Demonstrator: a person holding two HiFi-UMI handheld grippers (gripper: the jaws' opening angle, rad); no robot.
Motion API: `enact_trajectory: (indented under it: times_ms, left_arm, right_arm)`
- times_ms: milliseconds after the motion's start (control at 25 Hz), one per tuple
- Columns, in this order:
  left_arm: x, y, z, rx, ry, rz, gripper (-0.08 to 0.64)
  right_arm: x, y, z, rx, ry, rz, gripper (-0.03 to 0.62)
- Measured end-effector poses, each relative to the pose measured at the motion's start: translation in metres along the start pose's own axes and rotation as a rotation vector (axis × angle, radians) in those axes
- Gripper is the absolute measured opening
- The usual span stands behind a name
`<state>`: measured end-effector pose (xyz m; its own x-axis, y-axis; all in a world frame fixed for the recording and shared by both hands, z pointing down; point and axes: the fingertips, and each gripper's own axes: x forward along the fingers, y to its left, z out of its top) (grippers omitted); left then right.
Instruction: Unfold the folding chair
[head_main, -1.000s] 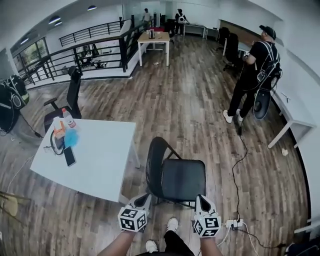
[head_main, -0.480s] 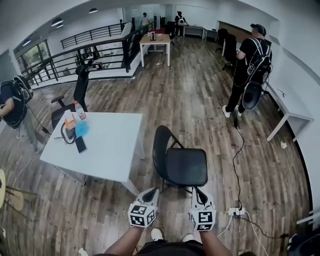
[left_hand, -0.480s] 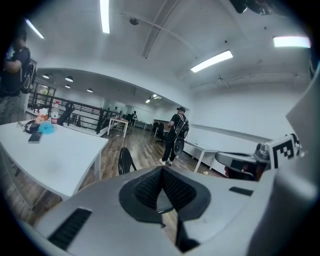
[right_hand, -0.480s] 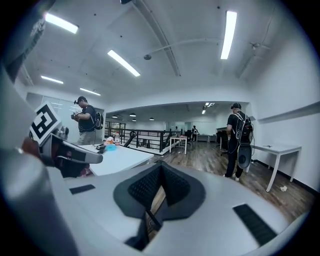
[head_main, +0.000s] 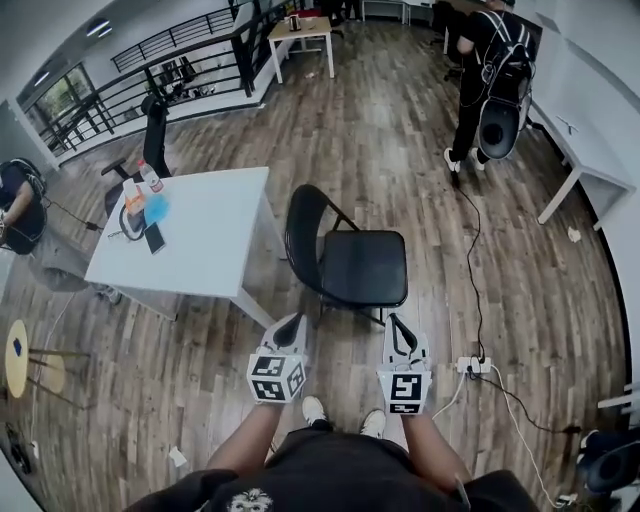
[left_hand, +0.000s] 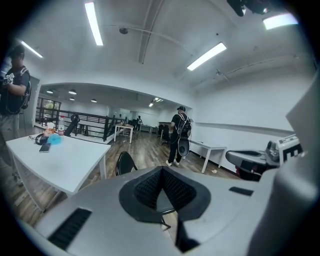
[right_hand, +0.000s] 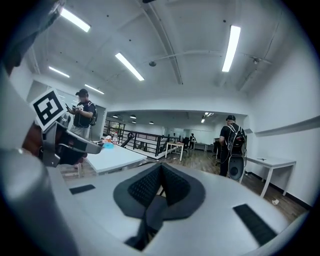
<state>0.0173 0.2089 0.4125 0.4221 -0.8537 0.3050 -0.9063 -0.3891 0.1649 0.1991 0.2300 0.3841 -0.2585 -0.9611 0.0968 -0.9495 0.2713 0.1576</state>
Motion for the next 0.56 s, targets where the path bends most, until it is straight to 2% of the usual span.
enact_trajectory:
  times_ms: [160, 320, 560]
  left_arm:
    - [-0.001, -0.011, -0.009, 0.002, 0.020, 0.033, 0.005]
    - [0.000, -0.016, -0.009, 0.037, 0.017, 0.041, 0.005]
    - [-0.001, -0.009, -0.005, 0.019, 0.006, 0.044, 0.005]
  right_arm:
    - [-0.012, -0.003, -0.004, -0.007, -0.009, 0.006, 0.014]
    - [-0.015, 0.000, -0.001, -0.041, -0.026, 0.017, 0.014]
    - [-0.005, 0.013, 0.002, -0.032, -0.042, 0.034, 0.014]
